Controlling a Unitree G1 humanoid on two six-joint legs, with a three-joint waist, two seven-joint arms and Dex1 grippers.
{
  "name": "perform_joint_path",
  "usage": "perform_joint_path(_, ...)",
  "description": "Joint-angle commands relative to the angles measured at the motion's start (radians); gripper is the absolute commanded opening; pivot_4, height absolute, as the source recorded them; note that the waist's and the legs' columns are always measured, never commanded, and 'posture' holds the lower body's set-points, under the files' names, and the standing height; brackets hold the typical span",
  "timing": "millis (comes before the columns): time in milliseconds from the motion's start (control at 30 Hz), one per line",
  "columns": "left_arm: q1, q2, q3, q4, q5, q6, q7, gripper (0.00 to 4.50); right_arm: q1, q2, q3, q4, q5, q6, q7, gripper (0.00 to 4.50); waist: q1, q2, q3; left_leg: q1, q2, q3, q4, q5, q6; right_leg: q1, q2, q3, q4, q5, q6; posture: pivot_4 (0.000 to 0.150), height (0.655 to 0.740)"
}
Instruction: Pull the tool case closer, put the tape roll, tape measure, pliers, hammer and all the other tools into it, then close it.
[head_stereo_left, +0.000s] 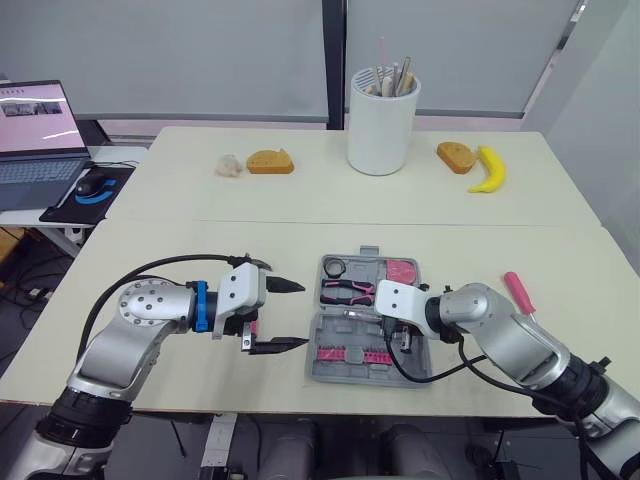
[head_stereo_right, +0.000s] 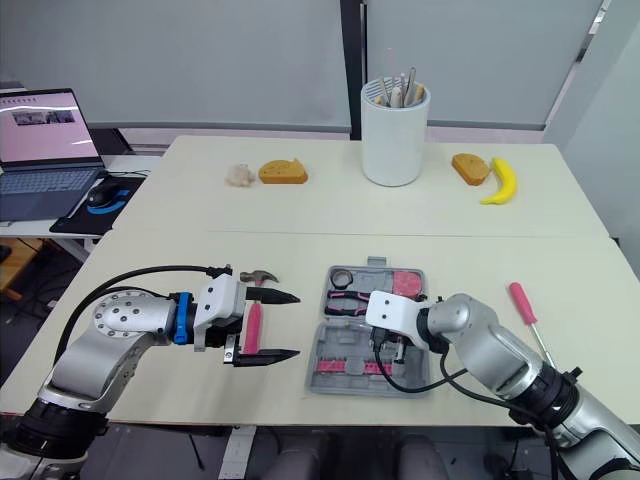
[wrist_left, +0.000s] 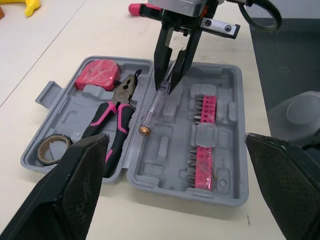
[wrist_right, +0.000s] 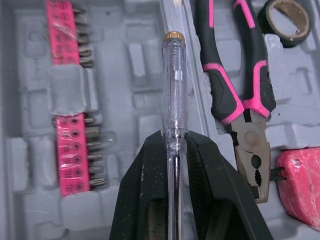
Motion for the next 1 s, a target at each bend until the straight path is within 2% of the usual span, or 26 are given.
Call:
perform_joint_path(33, 0.005, 0.023, 0.036, -0.002, 0.005, -0.026, -0.007, 4.5, -0.026, 0.019, 0.027, -0.009, -0.023, -0.032, 0.02, 0.28, -0.002, 0.0, 0.0, 0.0, 0.0, 0.0, 0.0, 0.0, 0.0, 0.0, 0.0, 0.0, 0.0, 0.0, 0.0, 0.15, 0.74)
perform_joint_path(1000, 0.016, 0.035, 0.033, -0.035, 0.015, -0.024, 0.014, 4.5, -0.061, 0.153, 0.086, 0.128, -0.18, -0.126, 0.033, 0.28, -0.004, 0.0, 0.0, 0.0, 0.0, 0.0, 0.0, 0.0, 0.0, -0.001, 0.001, 0.0, 0.001, 0.0, 0.0, 0.15, 0.74)
